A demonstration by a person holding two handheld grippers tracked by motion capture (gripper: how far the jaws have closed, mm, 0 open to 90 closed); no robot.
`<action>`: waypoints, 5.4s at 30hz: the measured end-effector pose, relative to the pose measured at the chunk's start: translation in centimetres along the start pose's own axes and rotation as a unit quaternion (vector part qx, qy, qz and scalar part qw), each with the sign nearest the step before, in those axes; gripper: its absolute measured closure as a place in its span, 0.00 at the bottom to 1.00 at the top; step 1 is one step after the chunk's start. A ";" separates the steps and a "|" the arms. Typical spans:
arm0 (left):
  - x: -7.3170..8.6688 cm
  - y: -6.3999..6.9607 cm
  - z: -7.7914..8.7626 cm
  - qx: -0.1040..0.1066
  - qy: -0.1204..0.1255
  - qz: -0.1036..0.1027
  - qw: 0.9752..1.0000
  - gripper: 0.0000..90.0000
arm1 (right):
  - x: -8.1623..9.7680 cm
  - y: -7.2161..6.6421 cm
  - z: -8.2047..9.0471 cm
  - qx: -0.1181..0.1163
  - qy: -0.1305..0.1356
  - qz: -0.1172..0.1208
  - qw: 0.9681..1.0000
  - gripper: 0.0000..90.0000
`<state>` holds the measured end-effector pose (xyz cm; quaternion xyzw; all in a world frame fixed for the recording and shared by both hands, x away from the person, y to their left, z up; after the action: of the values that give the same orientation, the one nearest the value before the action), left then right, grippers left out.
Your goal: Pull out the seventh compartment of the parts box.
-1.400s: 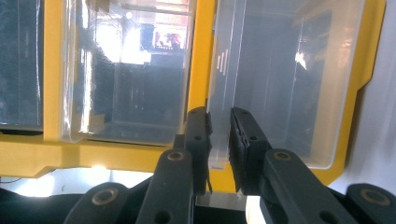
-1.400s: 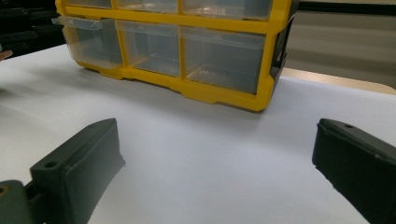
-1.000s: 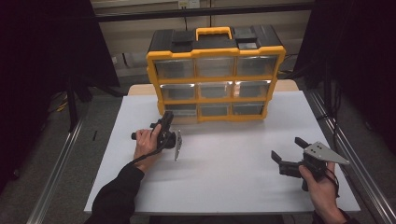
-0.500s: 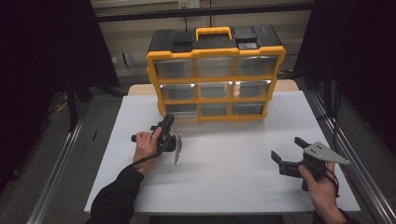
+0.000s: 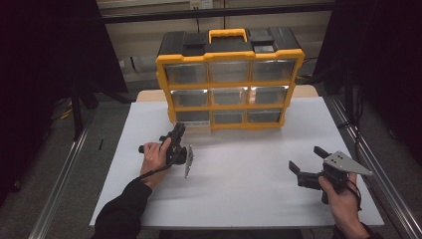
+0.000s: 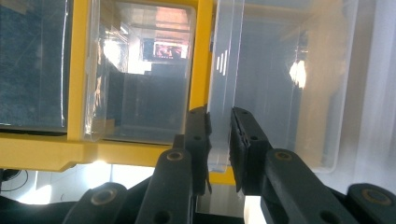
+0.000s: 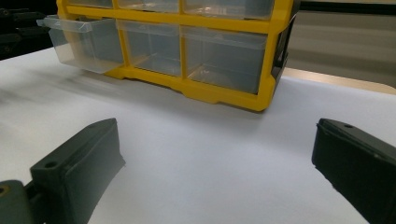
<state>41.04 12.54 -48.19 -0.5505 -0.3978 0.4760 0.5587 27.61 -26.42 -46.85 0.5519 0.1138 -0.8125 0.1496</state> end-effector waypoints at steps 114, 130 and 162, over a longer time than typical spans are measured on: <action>0.1 0.0 2.0 0.061 0.003 0.216 0.975 0.12 | 0.1 0.0 -0.2 -0.002 -0.006 0.003 1.000 0.01; 1.4 -1.5 1.5 0.146 -0.017 0.475 0.867 0.08 | 0.3 0.2 -0.3 0.001 -0.010 0.000 1.000 0.01; 3.7 -2.5 5.4 0.221 0.001 0.652 0.726 0.06 | 0.2 0.0 -0.3 0.003 -0.009 0.004 1.000 0.01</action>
<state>36.92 17.59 -45.57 -0.5355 0.1760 0.7968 0.2175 27.81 -26.36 -47.11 0.5450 0.1080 -0.8174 0.1521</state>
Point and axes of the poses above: each handheld gripper's, and its own axes: z roughly backward along the jaws, x roughly out of its underside, y roughly to its right, the point moved 6 cm from there along -z, roughly forward along the jaws, and after that the axes turned 5 degrees about -y, right-handed, at the moved point
